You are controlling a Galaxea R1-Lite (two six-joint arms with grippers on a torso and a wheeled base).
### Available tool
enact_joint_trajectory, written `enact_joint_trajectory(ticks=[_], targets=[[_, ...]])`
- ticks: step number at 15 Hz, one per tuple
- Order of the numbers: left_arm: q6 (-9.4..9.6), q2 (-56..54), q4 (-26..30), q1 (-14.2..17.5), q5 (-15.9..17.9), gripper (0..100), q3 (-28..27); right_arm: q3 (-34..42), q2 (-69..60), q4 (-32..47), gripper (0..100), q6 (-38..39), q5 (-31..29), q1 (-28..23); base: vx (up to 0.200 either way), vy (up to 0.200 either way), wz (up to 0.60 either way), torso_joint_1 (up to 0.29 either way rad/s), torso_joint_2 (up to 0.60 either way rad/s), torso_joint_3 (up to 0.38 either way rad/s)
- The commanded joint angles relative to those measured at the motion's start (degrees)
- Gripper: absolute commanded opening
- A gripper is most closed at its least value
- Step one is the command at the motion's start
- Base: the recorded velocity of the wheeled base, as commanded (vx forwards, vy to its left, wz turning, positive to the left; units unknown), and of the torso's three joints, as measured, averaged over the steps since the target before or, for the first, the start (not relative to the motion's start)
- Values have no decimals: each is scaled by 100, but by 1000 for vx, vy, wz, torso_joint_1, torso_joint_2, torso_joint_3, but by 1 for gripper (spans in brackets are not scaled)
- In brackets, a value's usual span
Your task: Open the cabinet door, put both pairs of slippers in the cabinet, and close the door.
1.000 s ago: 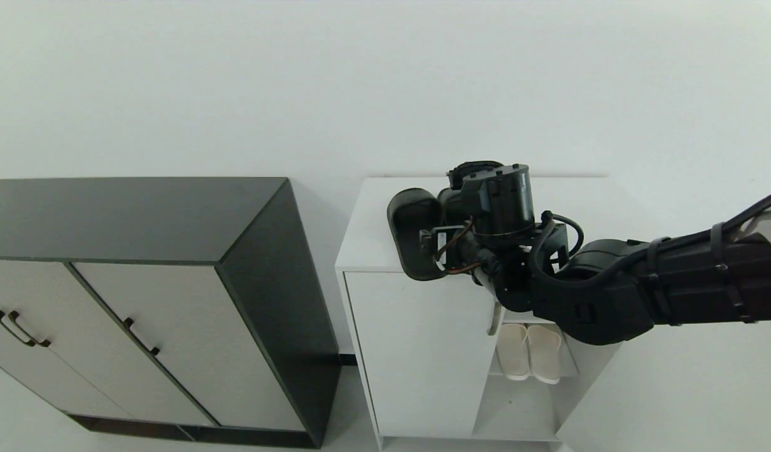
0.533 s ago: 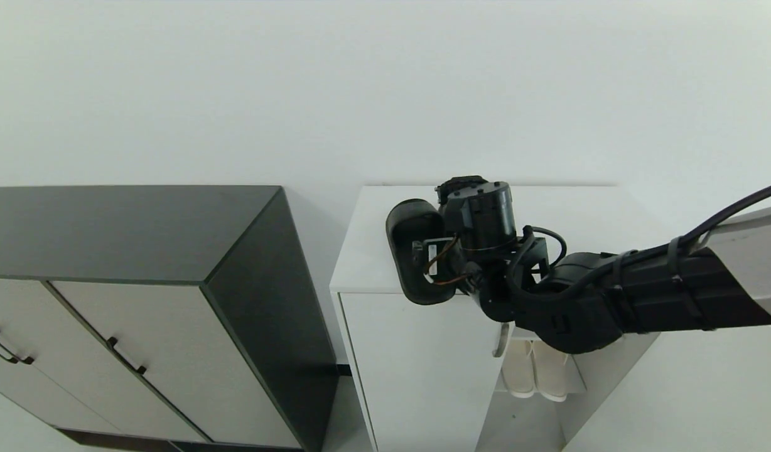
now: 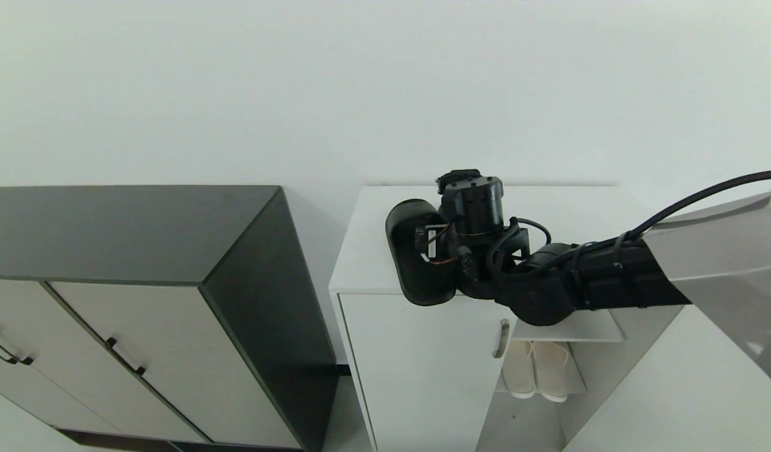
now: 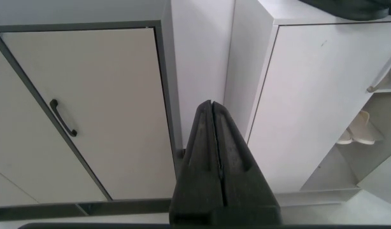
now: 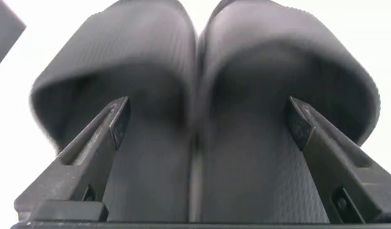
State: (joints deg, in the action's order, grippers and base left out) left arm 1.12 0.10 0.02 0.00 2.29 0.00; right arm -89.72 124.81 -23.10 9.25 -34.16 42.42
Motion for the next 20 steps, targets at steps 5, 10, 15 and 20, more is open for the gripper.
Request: enact_joint_trajectory(ticks=[5, 10, 15, 20], targets=[[-7, -1, -2, 0, -1, 0, 0, -1012, 756, 34, 100, -178, 6, -129, 0, 0, 0, 0, 0, 0], [-7, -1, -2, 0, -1, 0, 0, -1038, 791, 34, 0, -178, -3, -147, 0, 0, 0, 0, 0, 0], [-7, -1, -2, 0, -1, 0, 0, -792, 439, 34, 0, -178, -3, -94, 0, 0, 0, 0, 0, 0], [-7, -1, -2, 0, -1, 0, 0, 667, -835, -10, 0, -125, 6, 152, 0, 0, 0, 0, 0, 0]])
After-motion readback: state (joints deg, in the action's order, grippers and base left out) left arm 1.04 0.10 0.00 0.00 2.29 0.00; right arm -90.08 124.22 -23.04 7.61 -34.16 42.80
